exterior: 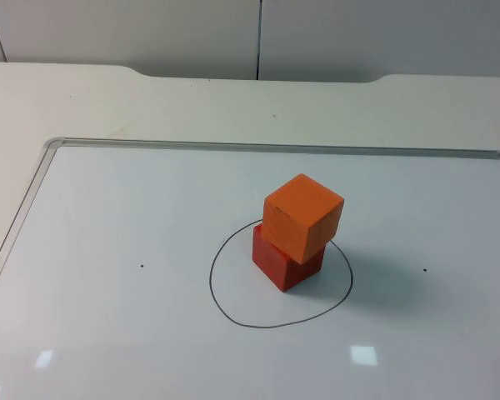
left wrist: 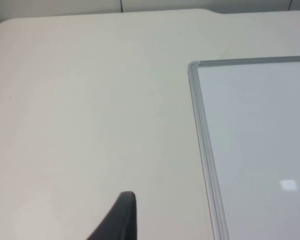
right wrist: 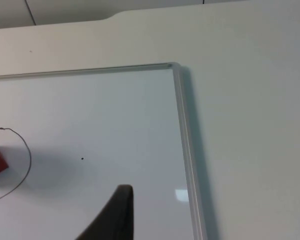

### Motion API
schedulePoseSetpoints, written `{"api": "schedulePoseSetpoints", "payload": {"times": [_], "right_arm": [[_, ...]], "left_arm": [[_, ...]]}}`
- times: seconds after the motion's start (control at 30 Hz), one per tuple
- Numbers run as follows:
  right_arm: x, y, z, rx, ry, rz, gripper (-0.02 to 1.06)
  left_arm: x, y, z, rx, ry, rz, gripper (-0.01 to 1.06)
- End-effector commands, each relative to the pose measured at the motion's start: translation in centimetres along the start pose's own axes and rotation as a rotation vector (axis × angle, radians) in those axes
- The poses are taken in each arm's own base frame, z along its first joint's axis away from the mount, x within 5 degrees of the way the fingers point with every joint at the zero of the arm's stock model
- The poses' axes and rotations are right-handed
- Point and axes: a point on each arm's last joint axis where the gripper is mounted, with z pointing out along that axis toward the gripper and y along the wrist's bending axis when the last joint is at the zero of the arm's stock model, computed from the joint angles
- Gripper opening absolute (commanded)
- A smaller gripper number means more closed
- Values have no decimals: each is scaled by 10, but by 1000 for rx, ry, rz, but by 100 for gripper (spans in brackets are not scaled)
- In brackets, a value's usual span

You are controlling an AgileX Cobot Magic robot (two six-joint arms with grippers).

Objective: Pick up one cube with the left hand and another cube with the right hand. First place the cube in the right hand at the target position, then stack the cube in the left hand on top.

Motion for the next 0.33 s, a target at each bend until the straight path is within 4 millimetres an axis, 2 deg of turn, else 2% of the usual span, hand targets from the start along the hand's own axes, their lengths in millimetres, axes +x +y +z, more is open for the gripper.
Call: {"api": "schedulePoseSetpoints", "payload": {"times": [0.0, 0.3], "right_arm": [[1, 0, 1, -6, -6, -1, 105], [0, 1, 1, 9, -8, 10, 105]], "left_arm": [[0, -1, 0, 8, -8, -8, 105], [0, -1, 0, -22, -7, -26, 105]]}}
